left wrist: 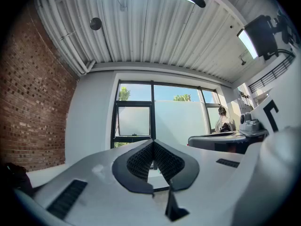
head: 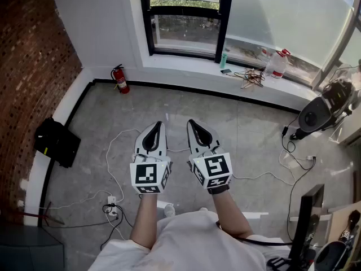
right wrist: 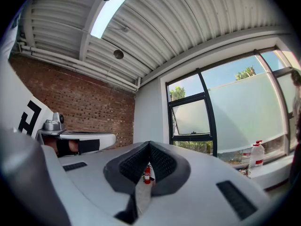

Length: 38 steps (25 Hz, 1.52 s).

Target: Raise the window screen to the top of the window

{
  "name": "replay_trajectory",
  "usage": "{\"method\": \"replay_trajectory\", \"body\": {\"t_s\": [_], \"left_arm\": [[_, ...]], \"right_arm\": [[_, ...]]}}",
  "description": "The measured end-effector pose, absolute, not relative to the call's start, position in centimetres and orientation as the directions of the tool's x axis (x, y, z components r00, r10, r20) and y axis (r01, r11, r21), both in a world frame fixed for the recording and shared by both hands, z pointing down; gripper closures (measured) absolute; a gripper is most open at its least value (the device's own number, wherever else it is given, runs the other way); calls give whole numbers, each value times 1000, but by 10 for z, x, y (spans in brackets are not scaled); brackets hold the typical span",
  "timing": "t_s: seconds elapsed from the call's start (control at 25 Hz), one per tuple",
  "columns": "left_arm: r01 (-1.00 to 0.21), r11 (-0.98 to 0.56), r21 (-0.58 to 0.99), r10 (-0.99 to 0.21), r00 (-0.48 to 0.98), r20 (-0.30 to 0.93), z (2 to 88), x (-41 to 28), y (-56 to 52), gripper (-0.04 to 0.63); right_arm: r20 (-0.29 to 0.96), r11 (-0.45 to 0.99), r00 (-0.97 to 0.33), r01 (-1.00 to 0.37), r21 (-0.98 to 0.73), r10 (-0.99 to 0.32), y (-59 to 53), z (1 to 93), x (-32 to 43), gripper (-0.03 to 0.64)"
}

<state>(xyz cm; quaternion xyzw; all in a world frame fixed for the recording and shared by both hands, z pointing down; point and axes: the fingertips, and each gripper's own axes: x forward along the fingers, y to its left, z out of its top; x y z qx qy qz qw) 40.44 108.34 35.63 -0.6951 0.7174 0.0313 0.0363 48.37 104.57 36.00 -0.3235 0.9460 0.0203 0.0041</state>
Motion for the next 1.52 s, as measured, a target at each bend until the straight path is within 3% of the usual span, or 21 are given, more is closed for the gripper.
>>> {"method": "replay_trajectory", "body": {"t_s": [0.52,0.8,1.0,1.2,1.52], "left_arm": [[-996,81,-30,-996,-79,-38,375,366,1089,595],[-996,62,71,-997,-65,-48,387,311,1112,595],[-974,191,121,-979,-197,-42,410,260,1107,595],[-974,204,93,-976,-210,-52,423,239,1058,595],[-979,193,73,-978,-197,-61,402,180,924,595]], "right_arm": [[-2,801,-802,-596,58,-597,1056,368,444,615],[-16,804,-806,-590,-68,-592,1065,380,396,615],[33,820,-823,-568,-65,-567,1058,401,361,615],[77,835,-835,-549,-43,-545,1005,418,337,615],[15,837,-838,-546,-27,-546,860,396,271,615]]}}
